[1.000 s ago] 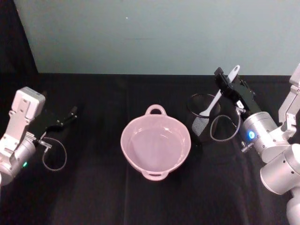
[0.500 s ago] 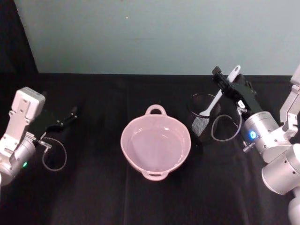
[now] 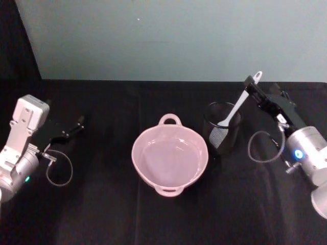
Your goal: Use the one hand to pick up the spoon and stir the clear water in the bowl.
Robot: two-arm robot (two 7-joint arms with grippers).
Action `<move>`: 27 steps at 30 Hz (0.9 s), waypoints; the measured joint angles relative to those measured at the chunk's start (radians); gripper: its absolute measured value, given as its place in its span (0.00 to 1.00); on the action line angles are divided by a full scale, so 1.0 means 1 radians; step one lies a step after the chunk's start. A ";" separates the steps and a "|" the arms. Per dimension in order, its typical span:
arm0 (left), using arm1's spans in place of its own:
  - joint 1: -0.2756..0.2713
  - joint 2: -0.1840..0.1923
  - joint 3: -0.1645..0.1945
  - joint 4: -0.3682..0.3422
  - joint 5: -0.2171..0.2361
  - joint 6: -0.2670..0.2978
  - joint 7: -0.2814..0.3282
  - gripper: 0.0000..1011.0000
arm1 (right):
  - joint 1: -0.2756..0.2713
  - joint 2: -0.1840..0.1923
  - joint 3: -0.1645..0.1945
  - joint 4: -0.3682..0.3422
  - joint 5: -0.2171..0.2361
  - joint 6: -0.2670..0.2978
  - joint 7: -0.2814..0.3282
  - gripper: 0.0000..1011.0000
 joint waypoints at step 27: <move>0.000 0.000 0.000 0.000 0.000 0.000 0.000 1.00 | -0.013 0.215 0.022 0.154 -0.114 -0.224 0.156 0.99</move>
